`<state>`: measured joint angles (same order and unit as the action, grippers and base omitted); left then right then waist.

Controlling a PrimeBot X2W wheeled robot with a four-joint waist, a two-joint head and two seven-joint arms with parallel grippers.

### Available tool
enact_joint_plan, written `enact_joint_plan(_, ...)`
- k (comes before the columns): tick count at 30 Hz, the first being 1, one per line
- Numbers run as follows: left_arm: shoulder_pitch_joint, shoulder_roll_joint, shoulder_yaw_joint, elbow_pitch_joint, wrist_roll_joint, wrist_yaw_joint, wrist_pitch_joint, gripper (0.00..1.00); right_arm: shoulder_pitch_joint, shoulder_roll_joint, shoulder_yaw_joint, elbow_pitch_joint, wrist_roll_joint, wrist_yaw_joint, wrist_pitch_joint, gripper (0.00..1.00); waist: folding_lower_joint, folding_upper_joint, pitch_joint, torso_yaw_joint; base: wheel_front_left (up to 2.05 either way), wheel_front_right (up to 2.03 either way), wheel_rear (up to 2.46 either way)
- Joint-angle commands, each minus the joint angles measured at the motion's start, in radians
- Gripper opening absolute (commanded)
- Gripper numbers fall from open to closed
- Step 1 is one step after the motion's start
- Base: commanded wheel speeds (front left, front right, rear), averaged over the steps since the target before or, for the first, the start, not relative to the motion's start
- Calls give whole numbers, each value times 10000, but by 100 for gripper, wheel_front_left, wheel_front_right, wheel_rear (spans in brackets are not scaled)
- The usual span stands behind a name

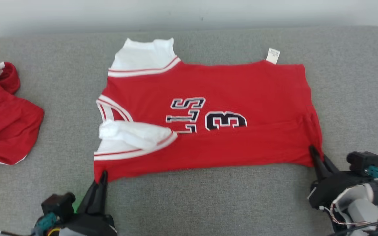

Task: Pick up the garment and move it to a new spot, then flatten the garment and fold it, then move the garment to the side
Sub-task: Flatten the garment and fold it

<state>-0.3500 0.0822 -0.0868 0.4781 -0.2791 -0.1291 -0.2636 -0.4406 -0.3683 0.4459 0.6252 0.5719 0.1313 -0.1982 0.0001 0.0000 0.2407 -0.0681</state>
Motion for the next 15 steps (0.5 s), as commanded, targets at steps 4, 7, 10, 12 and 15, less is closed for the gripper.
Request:
enact_joint_plan(4, 1017, -28, 38, -856, -193, 11, -9, 0, 714, -388, -246, -499, 280, -9, -41, 0, -1, 0, -550, -90, 0, 0, 0)
enact_joint_plan(7, 1632, -97, -54, -1388, -168, 9, -9, 0, 1186, -521, -319, -1019, 445, -9, 212, 0, -1, 0, -760, -107, 0, 0, 0)
enact_joint_plan(10, 2230, -133, 61, -1906, -308, 57, -9, 0, 1750, -756, -375, -1672, 631, -9, 594, 0, -1, 0, -975, -121, 0, 0, 0)
enact_joint_plan(12, 2689, -179, 135, -2217, -458, 166, -9, 0, 2137, -932, -469, -2117, 722, -9, 921, 0, -1, 0, -1093, -131, 0, 0, 0)
enact_joint_plan(15, 3308, -225, 142, -2645, -694, 290, -9, 0, 2747, -1133, -622, -2730, 884, -10, 1560, 0, -1, 0, -1207, -135, 0, 0, 0)
